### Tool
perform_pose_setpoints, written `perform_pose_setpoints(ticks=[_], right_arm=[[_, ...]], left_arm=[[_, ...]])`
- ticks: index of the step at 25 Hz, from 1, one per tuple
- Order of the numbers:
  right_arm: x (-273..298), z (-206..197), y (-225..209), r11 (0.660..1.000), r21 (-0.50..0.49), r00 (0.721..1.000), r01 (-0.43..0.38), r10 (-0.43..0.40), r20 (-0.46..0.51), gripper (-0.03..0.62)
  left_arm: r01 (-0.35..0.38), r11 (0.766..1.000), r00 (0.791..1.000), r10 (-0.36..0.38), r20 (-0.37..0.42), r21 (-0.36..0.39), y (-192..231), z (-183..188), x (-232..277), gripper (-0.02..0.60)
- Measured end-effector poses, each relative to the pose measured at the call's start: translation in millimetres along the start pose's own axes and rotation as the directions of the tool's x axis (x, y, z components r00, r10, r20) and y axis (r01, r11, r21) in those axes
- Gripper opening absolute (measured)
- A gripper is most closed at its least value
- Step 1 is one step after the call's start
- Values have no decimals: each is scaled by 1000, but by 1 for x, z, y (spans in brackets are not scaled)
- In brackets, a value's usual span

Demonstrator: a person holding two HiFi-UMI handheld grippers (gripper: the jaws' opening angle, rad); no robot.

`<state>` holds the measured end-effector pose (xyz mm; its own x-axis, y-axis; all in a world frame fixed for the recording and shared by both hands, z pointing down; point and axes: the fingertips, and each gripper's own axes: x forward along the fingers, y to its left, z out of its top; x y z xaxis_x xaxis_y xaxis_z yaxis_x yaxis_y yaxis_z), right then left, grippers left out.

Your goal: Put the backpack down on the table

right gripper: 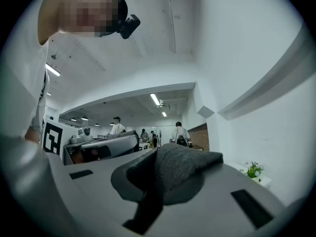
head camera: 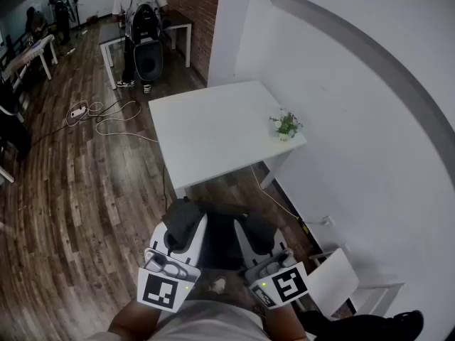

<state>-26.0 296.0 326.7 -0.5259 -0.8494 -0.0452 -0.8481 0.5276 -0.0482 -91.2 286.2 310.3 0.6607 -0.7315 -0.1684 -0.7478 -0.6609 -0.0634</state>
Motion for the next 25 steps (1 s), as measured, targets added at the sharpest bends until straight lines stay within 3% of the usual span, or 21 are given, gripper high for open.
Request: perform_pose_setpoints(ticks=[16, 25], right_arm=[[-15, -5, -24, 996, 52, 997, -72, 71, 11, 49], [0, -5, -51, 997, 33, 997, -73, 73, 16, 49]], left_arm=[[-50, 999, 999, 50, -7, 3, -17, -11, 20, 43], [-31, 1000, 999, 31, 11, -3, -8, -18, 55, 43]])
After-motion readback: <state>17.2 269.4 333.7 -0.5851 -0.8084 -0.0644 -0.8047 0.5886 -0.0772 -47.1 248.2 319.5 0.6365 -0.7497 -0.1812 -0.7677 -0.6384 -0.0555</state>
